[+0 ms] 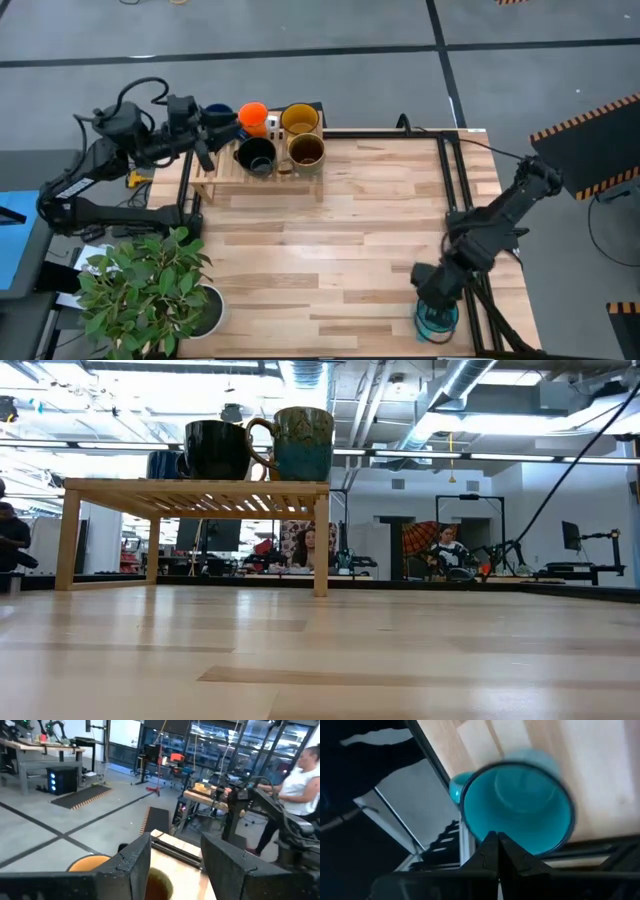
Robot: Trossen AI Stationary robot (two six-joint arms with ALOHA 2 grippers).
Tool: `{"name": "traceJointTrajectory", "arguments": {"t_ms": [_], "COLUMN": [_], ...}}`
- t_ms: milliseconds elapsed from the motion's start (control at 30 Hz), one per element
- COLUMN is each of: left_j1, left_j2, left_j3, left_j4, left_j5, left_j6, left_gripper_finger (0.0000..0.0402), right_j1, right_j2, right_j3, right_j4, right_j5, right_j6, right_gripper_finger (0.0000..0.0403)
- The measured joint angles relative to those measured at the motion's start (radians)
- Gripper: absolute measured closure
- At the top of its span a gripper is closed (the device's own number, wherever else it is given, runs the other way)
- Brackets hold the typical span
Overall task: Place coffee mugs
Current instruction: Put the light blue mug on the shelf
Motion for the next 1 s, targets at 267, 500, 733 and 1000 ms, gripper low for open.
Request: {"name": "traceJointTrajectory", "arguments": {"t_ms": [267,500,733,1000], "left_j1": [-0.002,-0.002,-0.002,-0.002], "left_j2": [0.066,0.097,0.099,0.095], "left_j3": [0.000,0.000,0.000,0.000], "left_j4": [0.048,0.054,0.054,0.054], "left_j5": [0.013,0.057,0.070,0.086], "left_j6": [0.025,0.002,-0.012,-0.037], "left_gripper_finger": [0.0244,0.0244,0.0244,0.0244], "right_j1": [0.022,-0.034,-0.150,-0.376], "right_j2": [0.162,0.274,0.294,0.294], "right_j3": [0.000,0.000,0.000,0.000], "right_j4": [0.032,0.016,0.044,0.224], "right_j5": [0.023,0.074,0.232,0.331], "right_j6": [0.053,-0.047,-0.191,-0.476], "right_gripper_finger": [0.0386,0.0386,0.0386,0.0386]}}
